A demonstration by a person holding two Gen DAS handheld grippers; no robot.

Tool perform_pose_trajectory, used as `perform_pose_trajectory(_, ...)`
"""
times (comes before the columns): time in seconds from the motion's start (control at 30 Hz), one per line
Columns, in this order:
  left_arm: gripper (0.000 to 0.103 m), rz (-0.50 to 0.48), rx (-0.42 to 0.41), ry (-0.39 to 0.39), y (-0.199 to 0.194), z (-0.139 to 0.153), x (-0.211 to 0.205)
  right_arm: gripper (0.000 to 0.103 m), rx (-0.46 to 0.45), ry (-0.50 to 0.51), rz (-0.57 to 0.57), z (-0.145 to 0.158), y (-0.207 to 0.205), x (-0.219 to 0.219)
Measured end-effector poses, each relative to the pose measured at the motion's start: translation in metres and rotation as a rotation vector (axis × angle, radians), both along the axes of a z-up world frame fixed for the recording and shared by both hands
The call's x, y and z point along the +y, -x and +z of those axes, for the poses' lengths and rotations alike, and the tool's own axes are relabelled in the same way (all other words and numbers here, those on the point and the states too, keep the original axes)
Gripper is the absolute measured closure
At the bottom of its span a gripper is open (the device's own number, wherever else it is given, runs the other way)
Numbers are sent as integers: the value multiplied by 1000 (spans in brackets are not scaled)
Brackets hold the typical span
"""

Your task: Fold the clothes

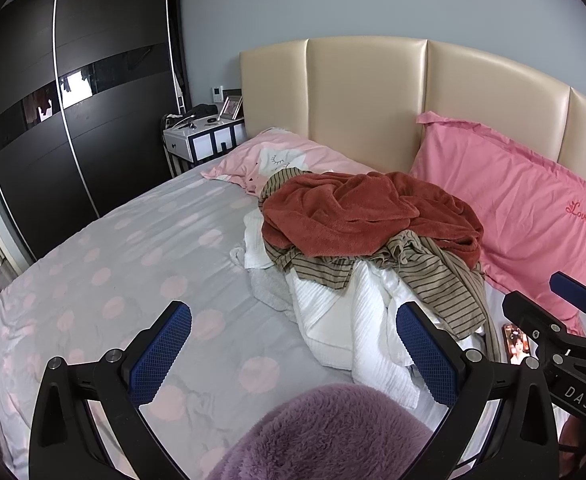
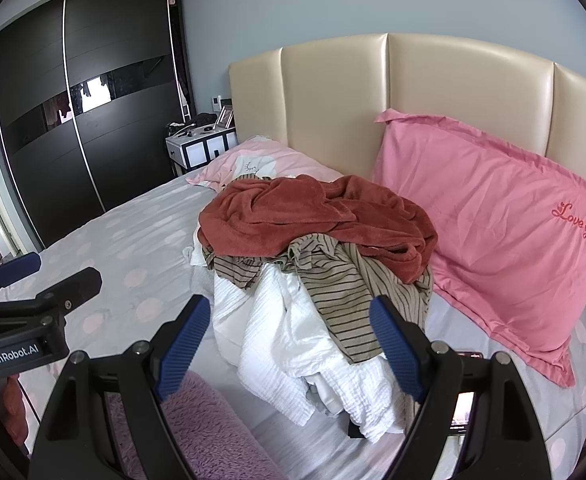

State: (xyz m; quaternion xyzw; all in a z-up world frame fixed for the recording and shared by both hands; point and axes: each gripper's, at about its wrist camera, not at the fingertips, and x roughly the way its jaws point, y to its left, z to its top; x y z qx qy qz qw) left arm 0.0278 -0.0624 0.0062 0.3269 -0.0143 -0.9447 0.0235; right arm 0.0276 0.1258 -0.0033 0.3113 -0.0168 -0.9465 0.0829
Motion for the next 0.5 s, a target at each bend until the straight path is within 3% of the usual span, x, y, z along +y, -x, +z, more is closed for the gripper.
perform_pose_trajectory(0.37, 0, 5, -60, 0, 22, -19, -2, 21, -59, 16, 17, -21, 28, -3)
perform_pose_trajectory(0.5, 0, -12, -93, -42, 40, -26, -6, 21, -79, 20, 37, -29, 47, -4)
